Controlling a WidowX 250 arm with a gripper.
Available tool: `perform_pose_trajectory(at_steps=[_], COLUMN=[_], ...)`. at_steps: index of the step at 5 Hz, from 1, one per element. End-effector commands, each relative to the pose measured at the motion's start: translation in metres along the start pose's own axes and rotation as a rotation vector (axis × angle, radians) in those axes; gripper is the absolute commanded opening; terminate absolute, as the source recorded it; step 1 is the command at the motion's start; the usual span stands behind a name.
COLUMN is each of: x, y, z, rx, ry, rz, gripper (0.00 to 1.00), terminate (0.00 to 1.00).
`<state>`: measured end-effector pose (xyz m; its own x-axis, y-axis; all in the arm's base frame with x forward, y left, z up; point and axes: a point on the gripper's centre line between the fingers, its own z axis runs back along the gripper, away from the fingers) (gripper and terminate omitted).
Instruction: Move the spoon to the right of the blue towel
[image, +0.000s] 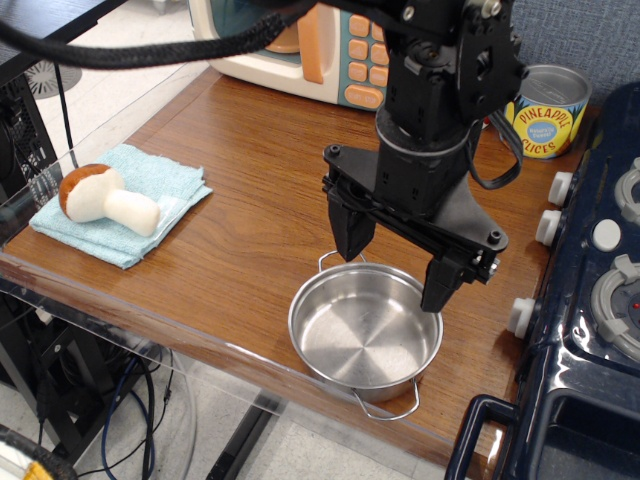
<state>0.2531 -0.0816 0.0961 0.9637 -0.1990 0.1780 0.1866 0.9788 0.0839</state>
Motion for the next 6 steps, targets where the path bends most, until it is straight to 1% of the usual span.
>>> perform_pose_trajectory(at_steps=[1,2,3,4,5,6], x=[0.000,0.014,0.035,0.057,0.077,0.095], y=[0.000,0.014,0.030,0.043,0.055,0.065], z=[0.000,-0.005,-0.013,-0.020,-0.028,-0.033], rx=[0.000,0.012,-0.003,-0.046,-0.044,-0.006], ry=[0.000,0.000,-0.008,-0.015,-0.010,-0.031], rz=[0.000,0.093,0.147,0.251,0.402,0.545], gripper=[1.00,1.00,1.00,1.00,1.00,1.00], terminate=[0.00,0.00,0.00,0.00,0.00,0.00])
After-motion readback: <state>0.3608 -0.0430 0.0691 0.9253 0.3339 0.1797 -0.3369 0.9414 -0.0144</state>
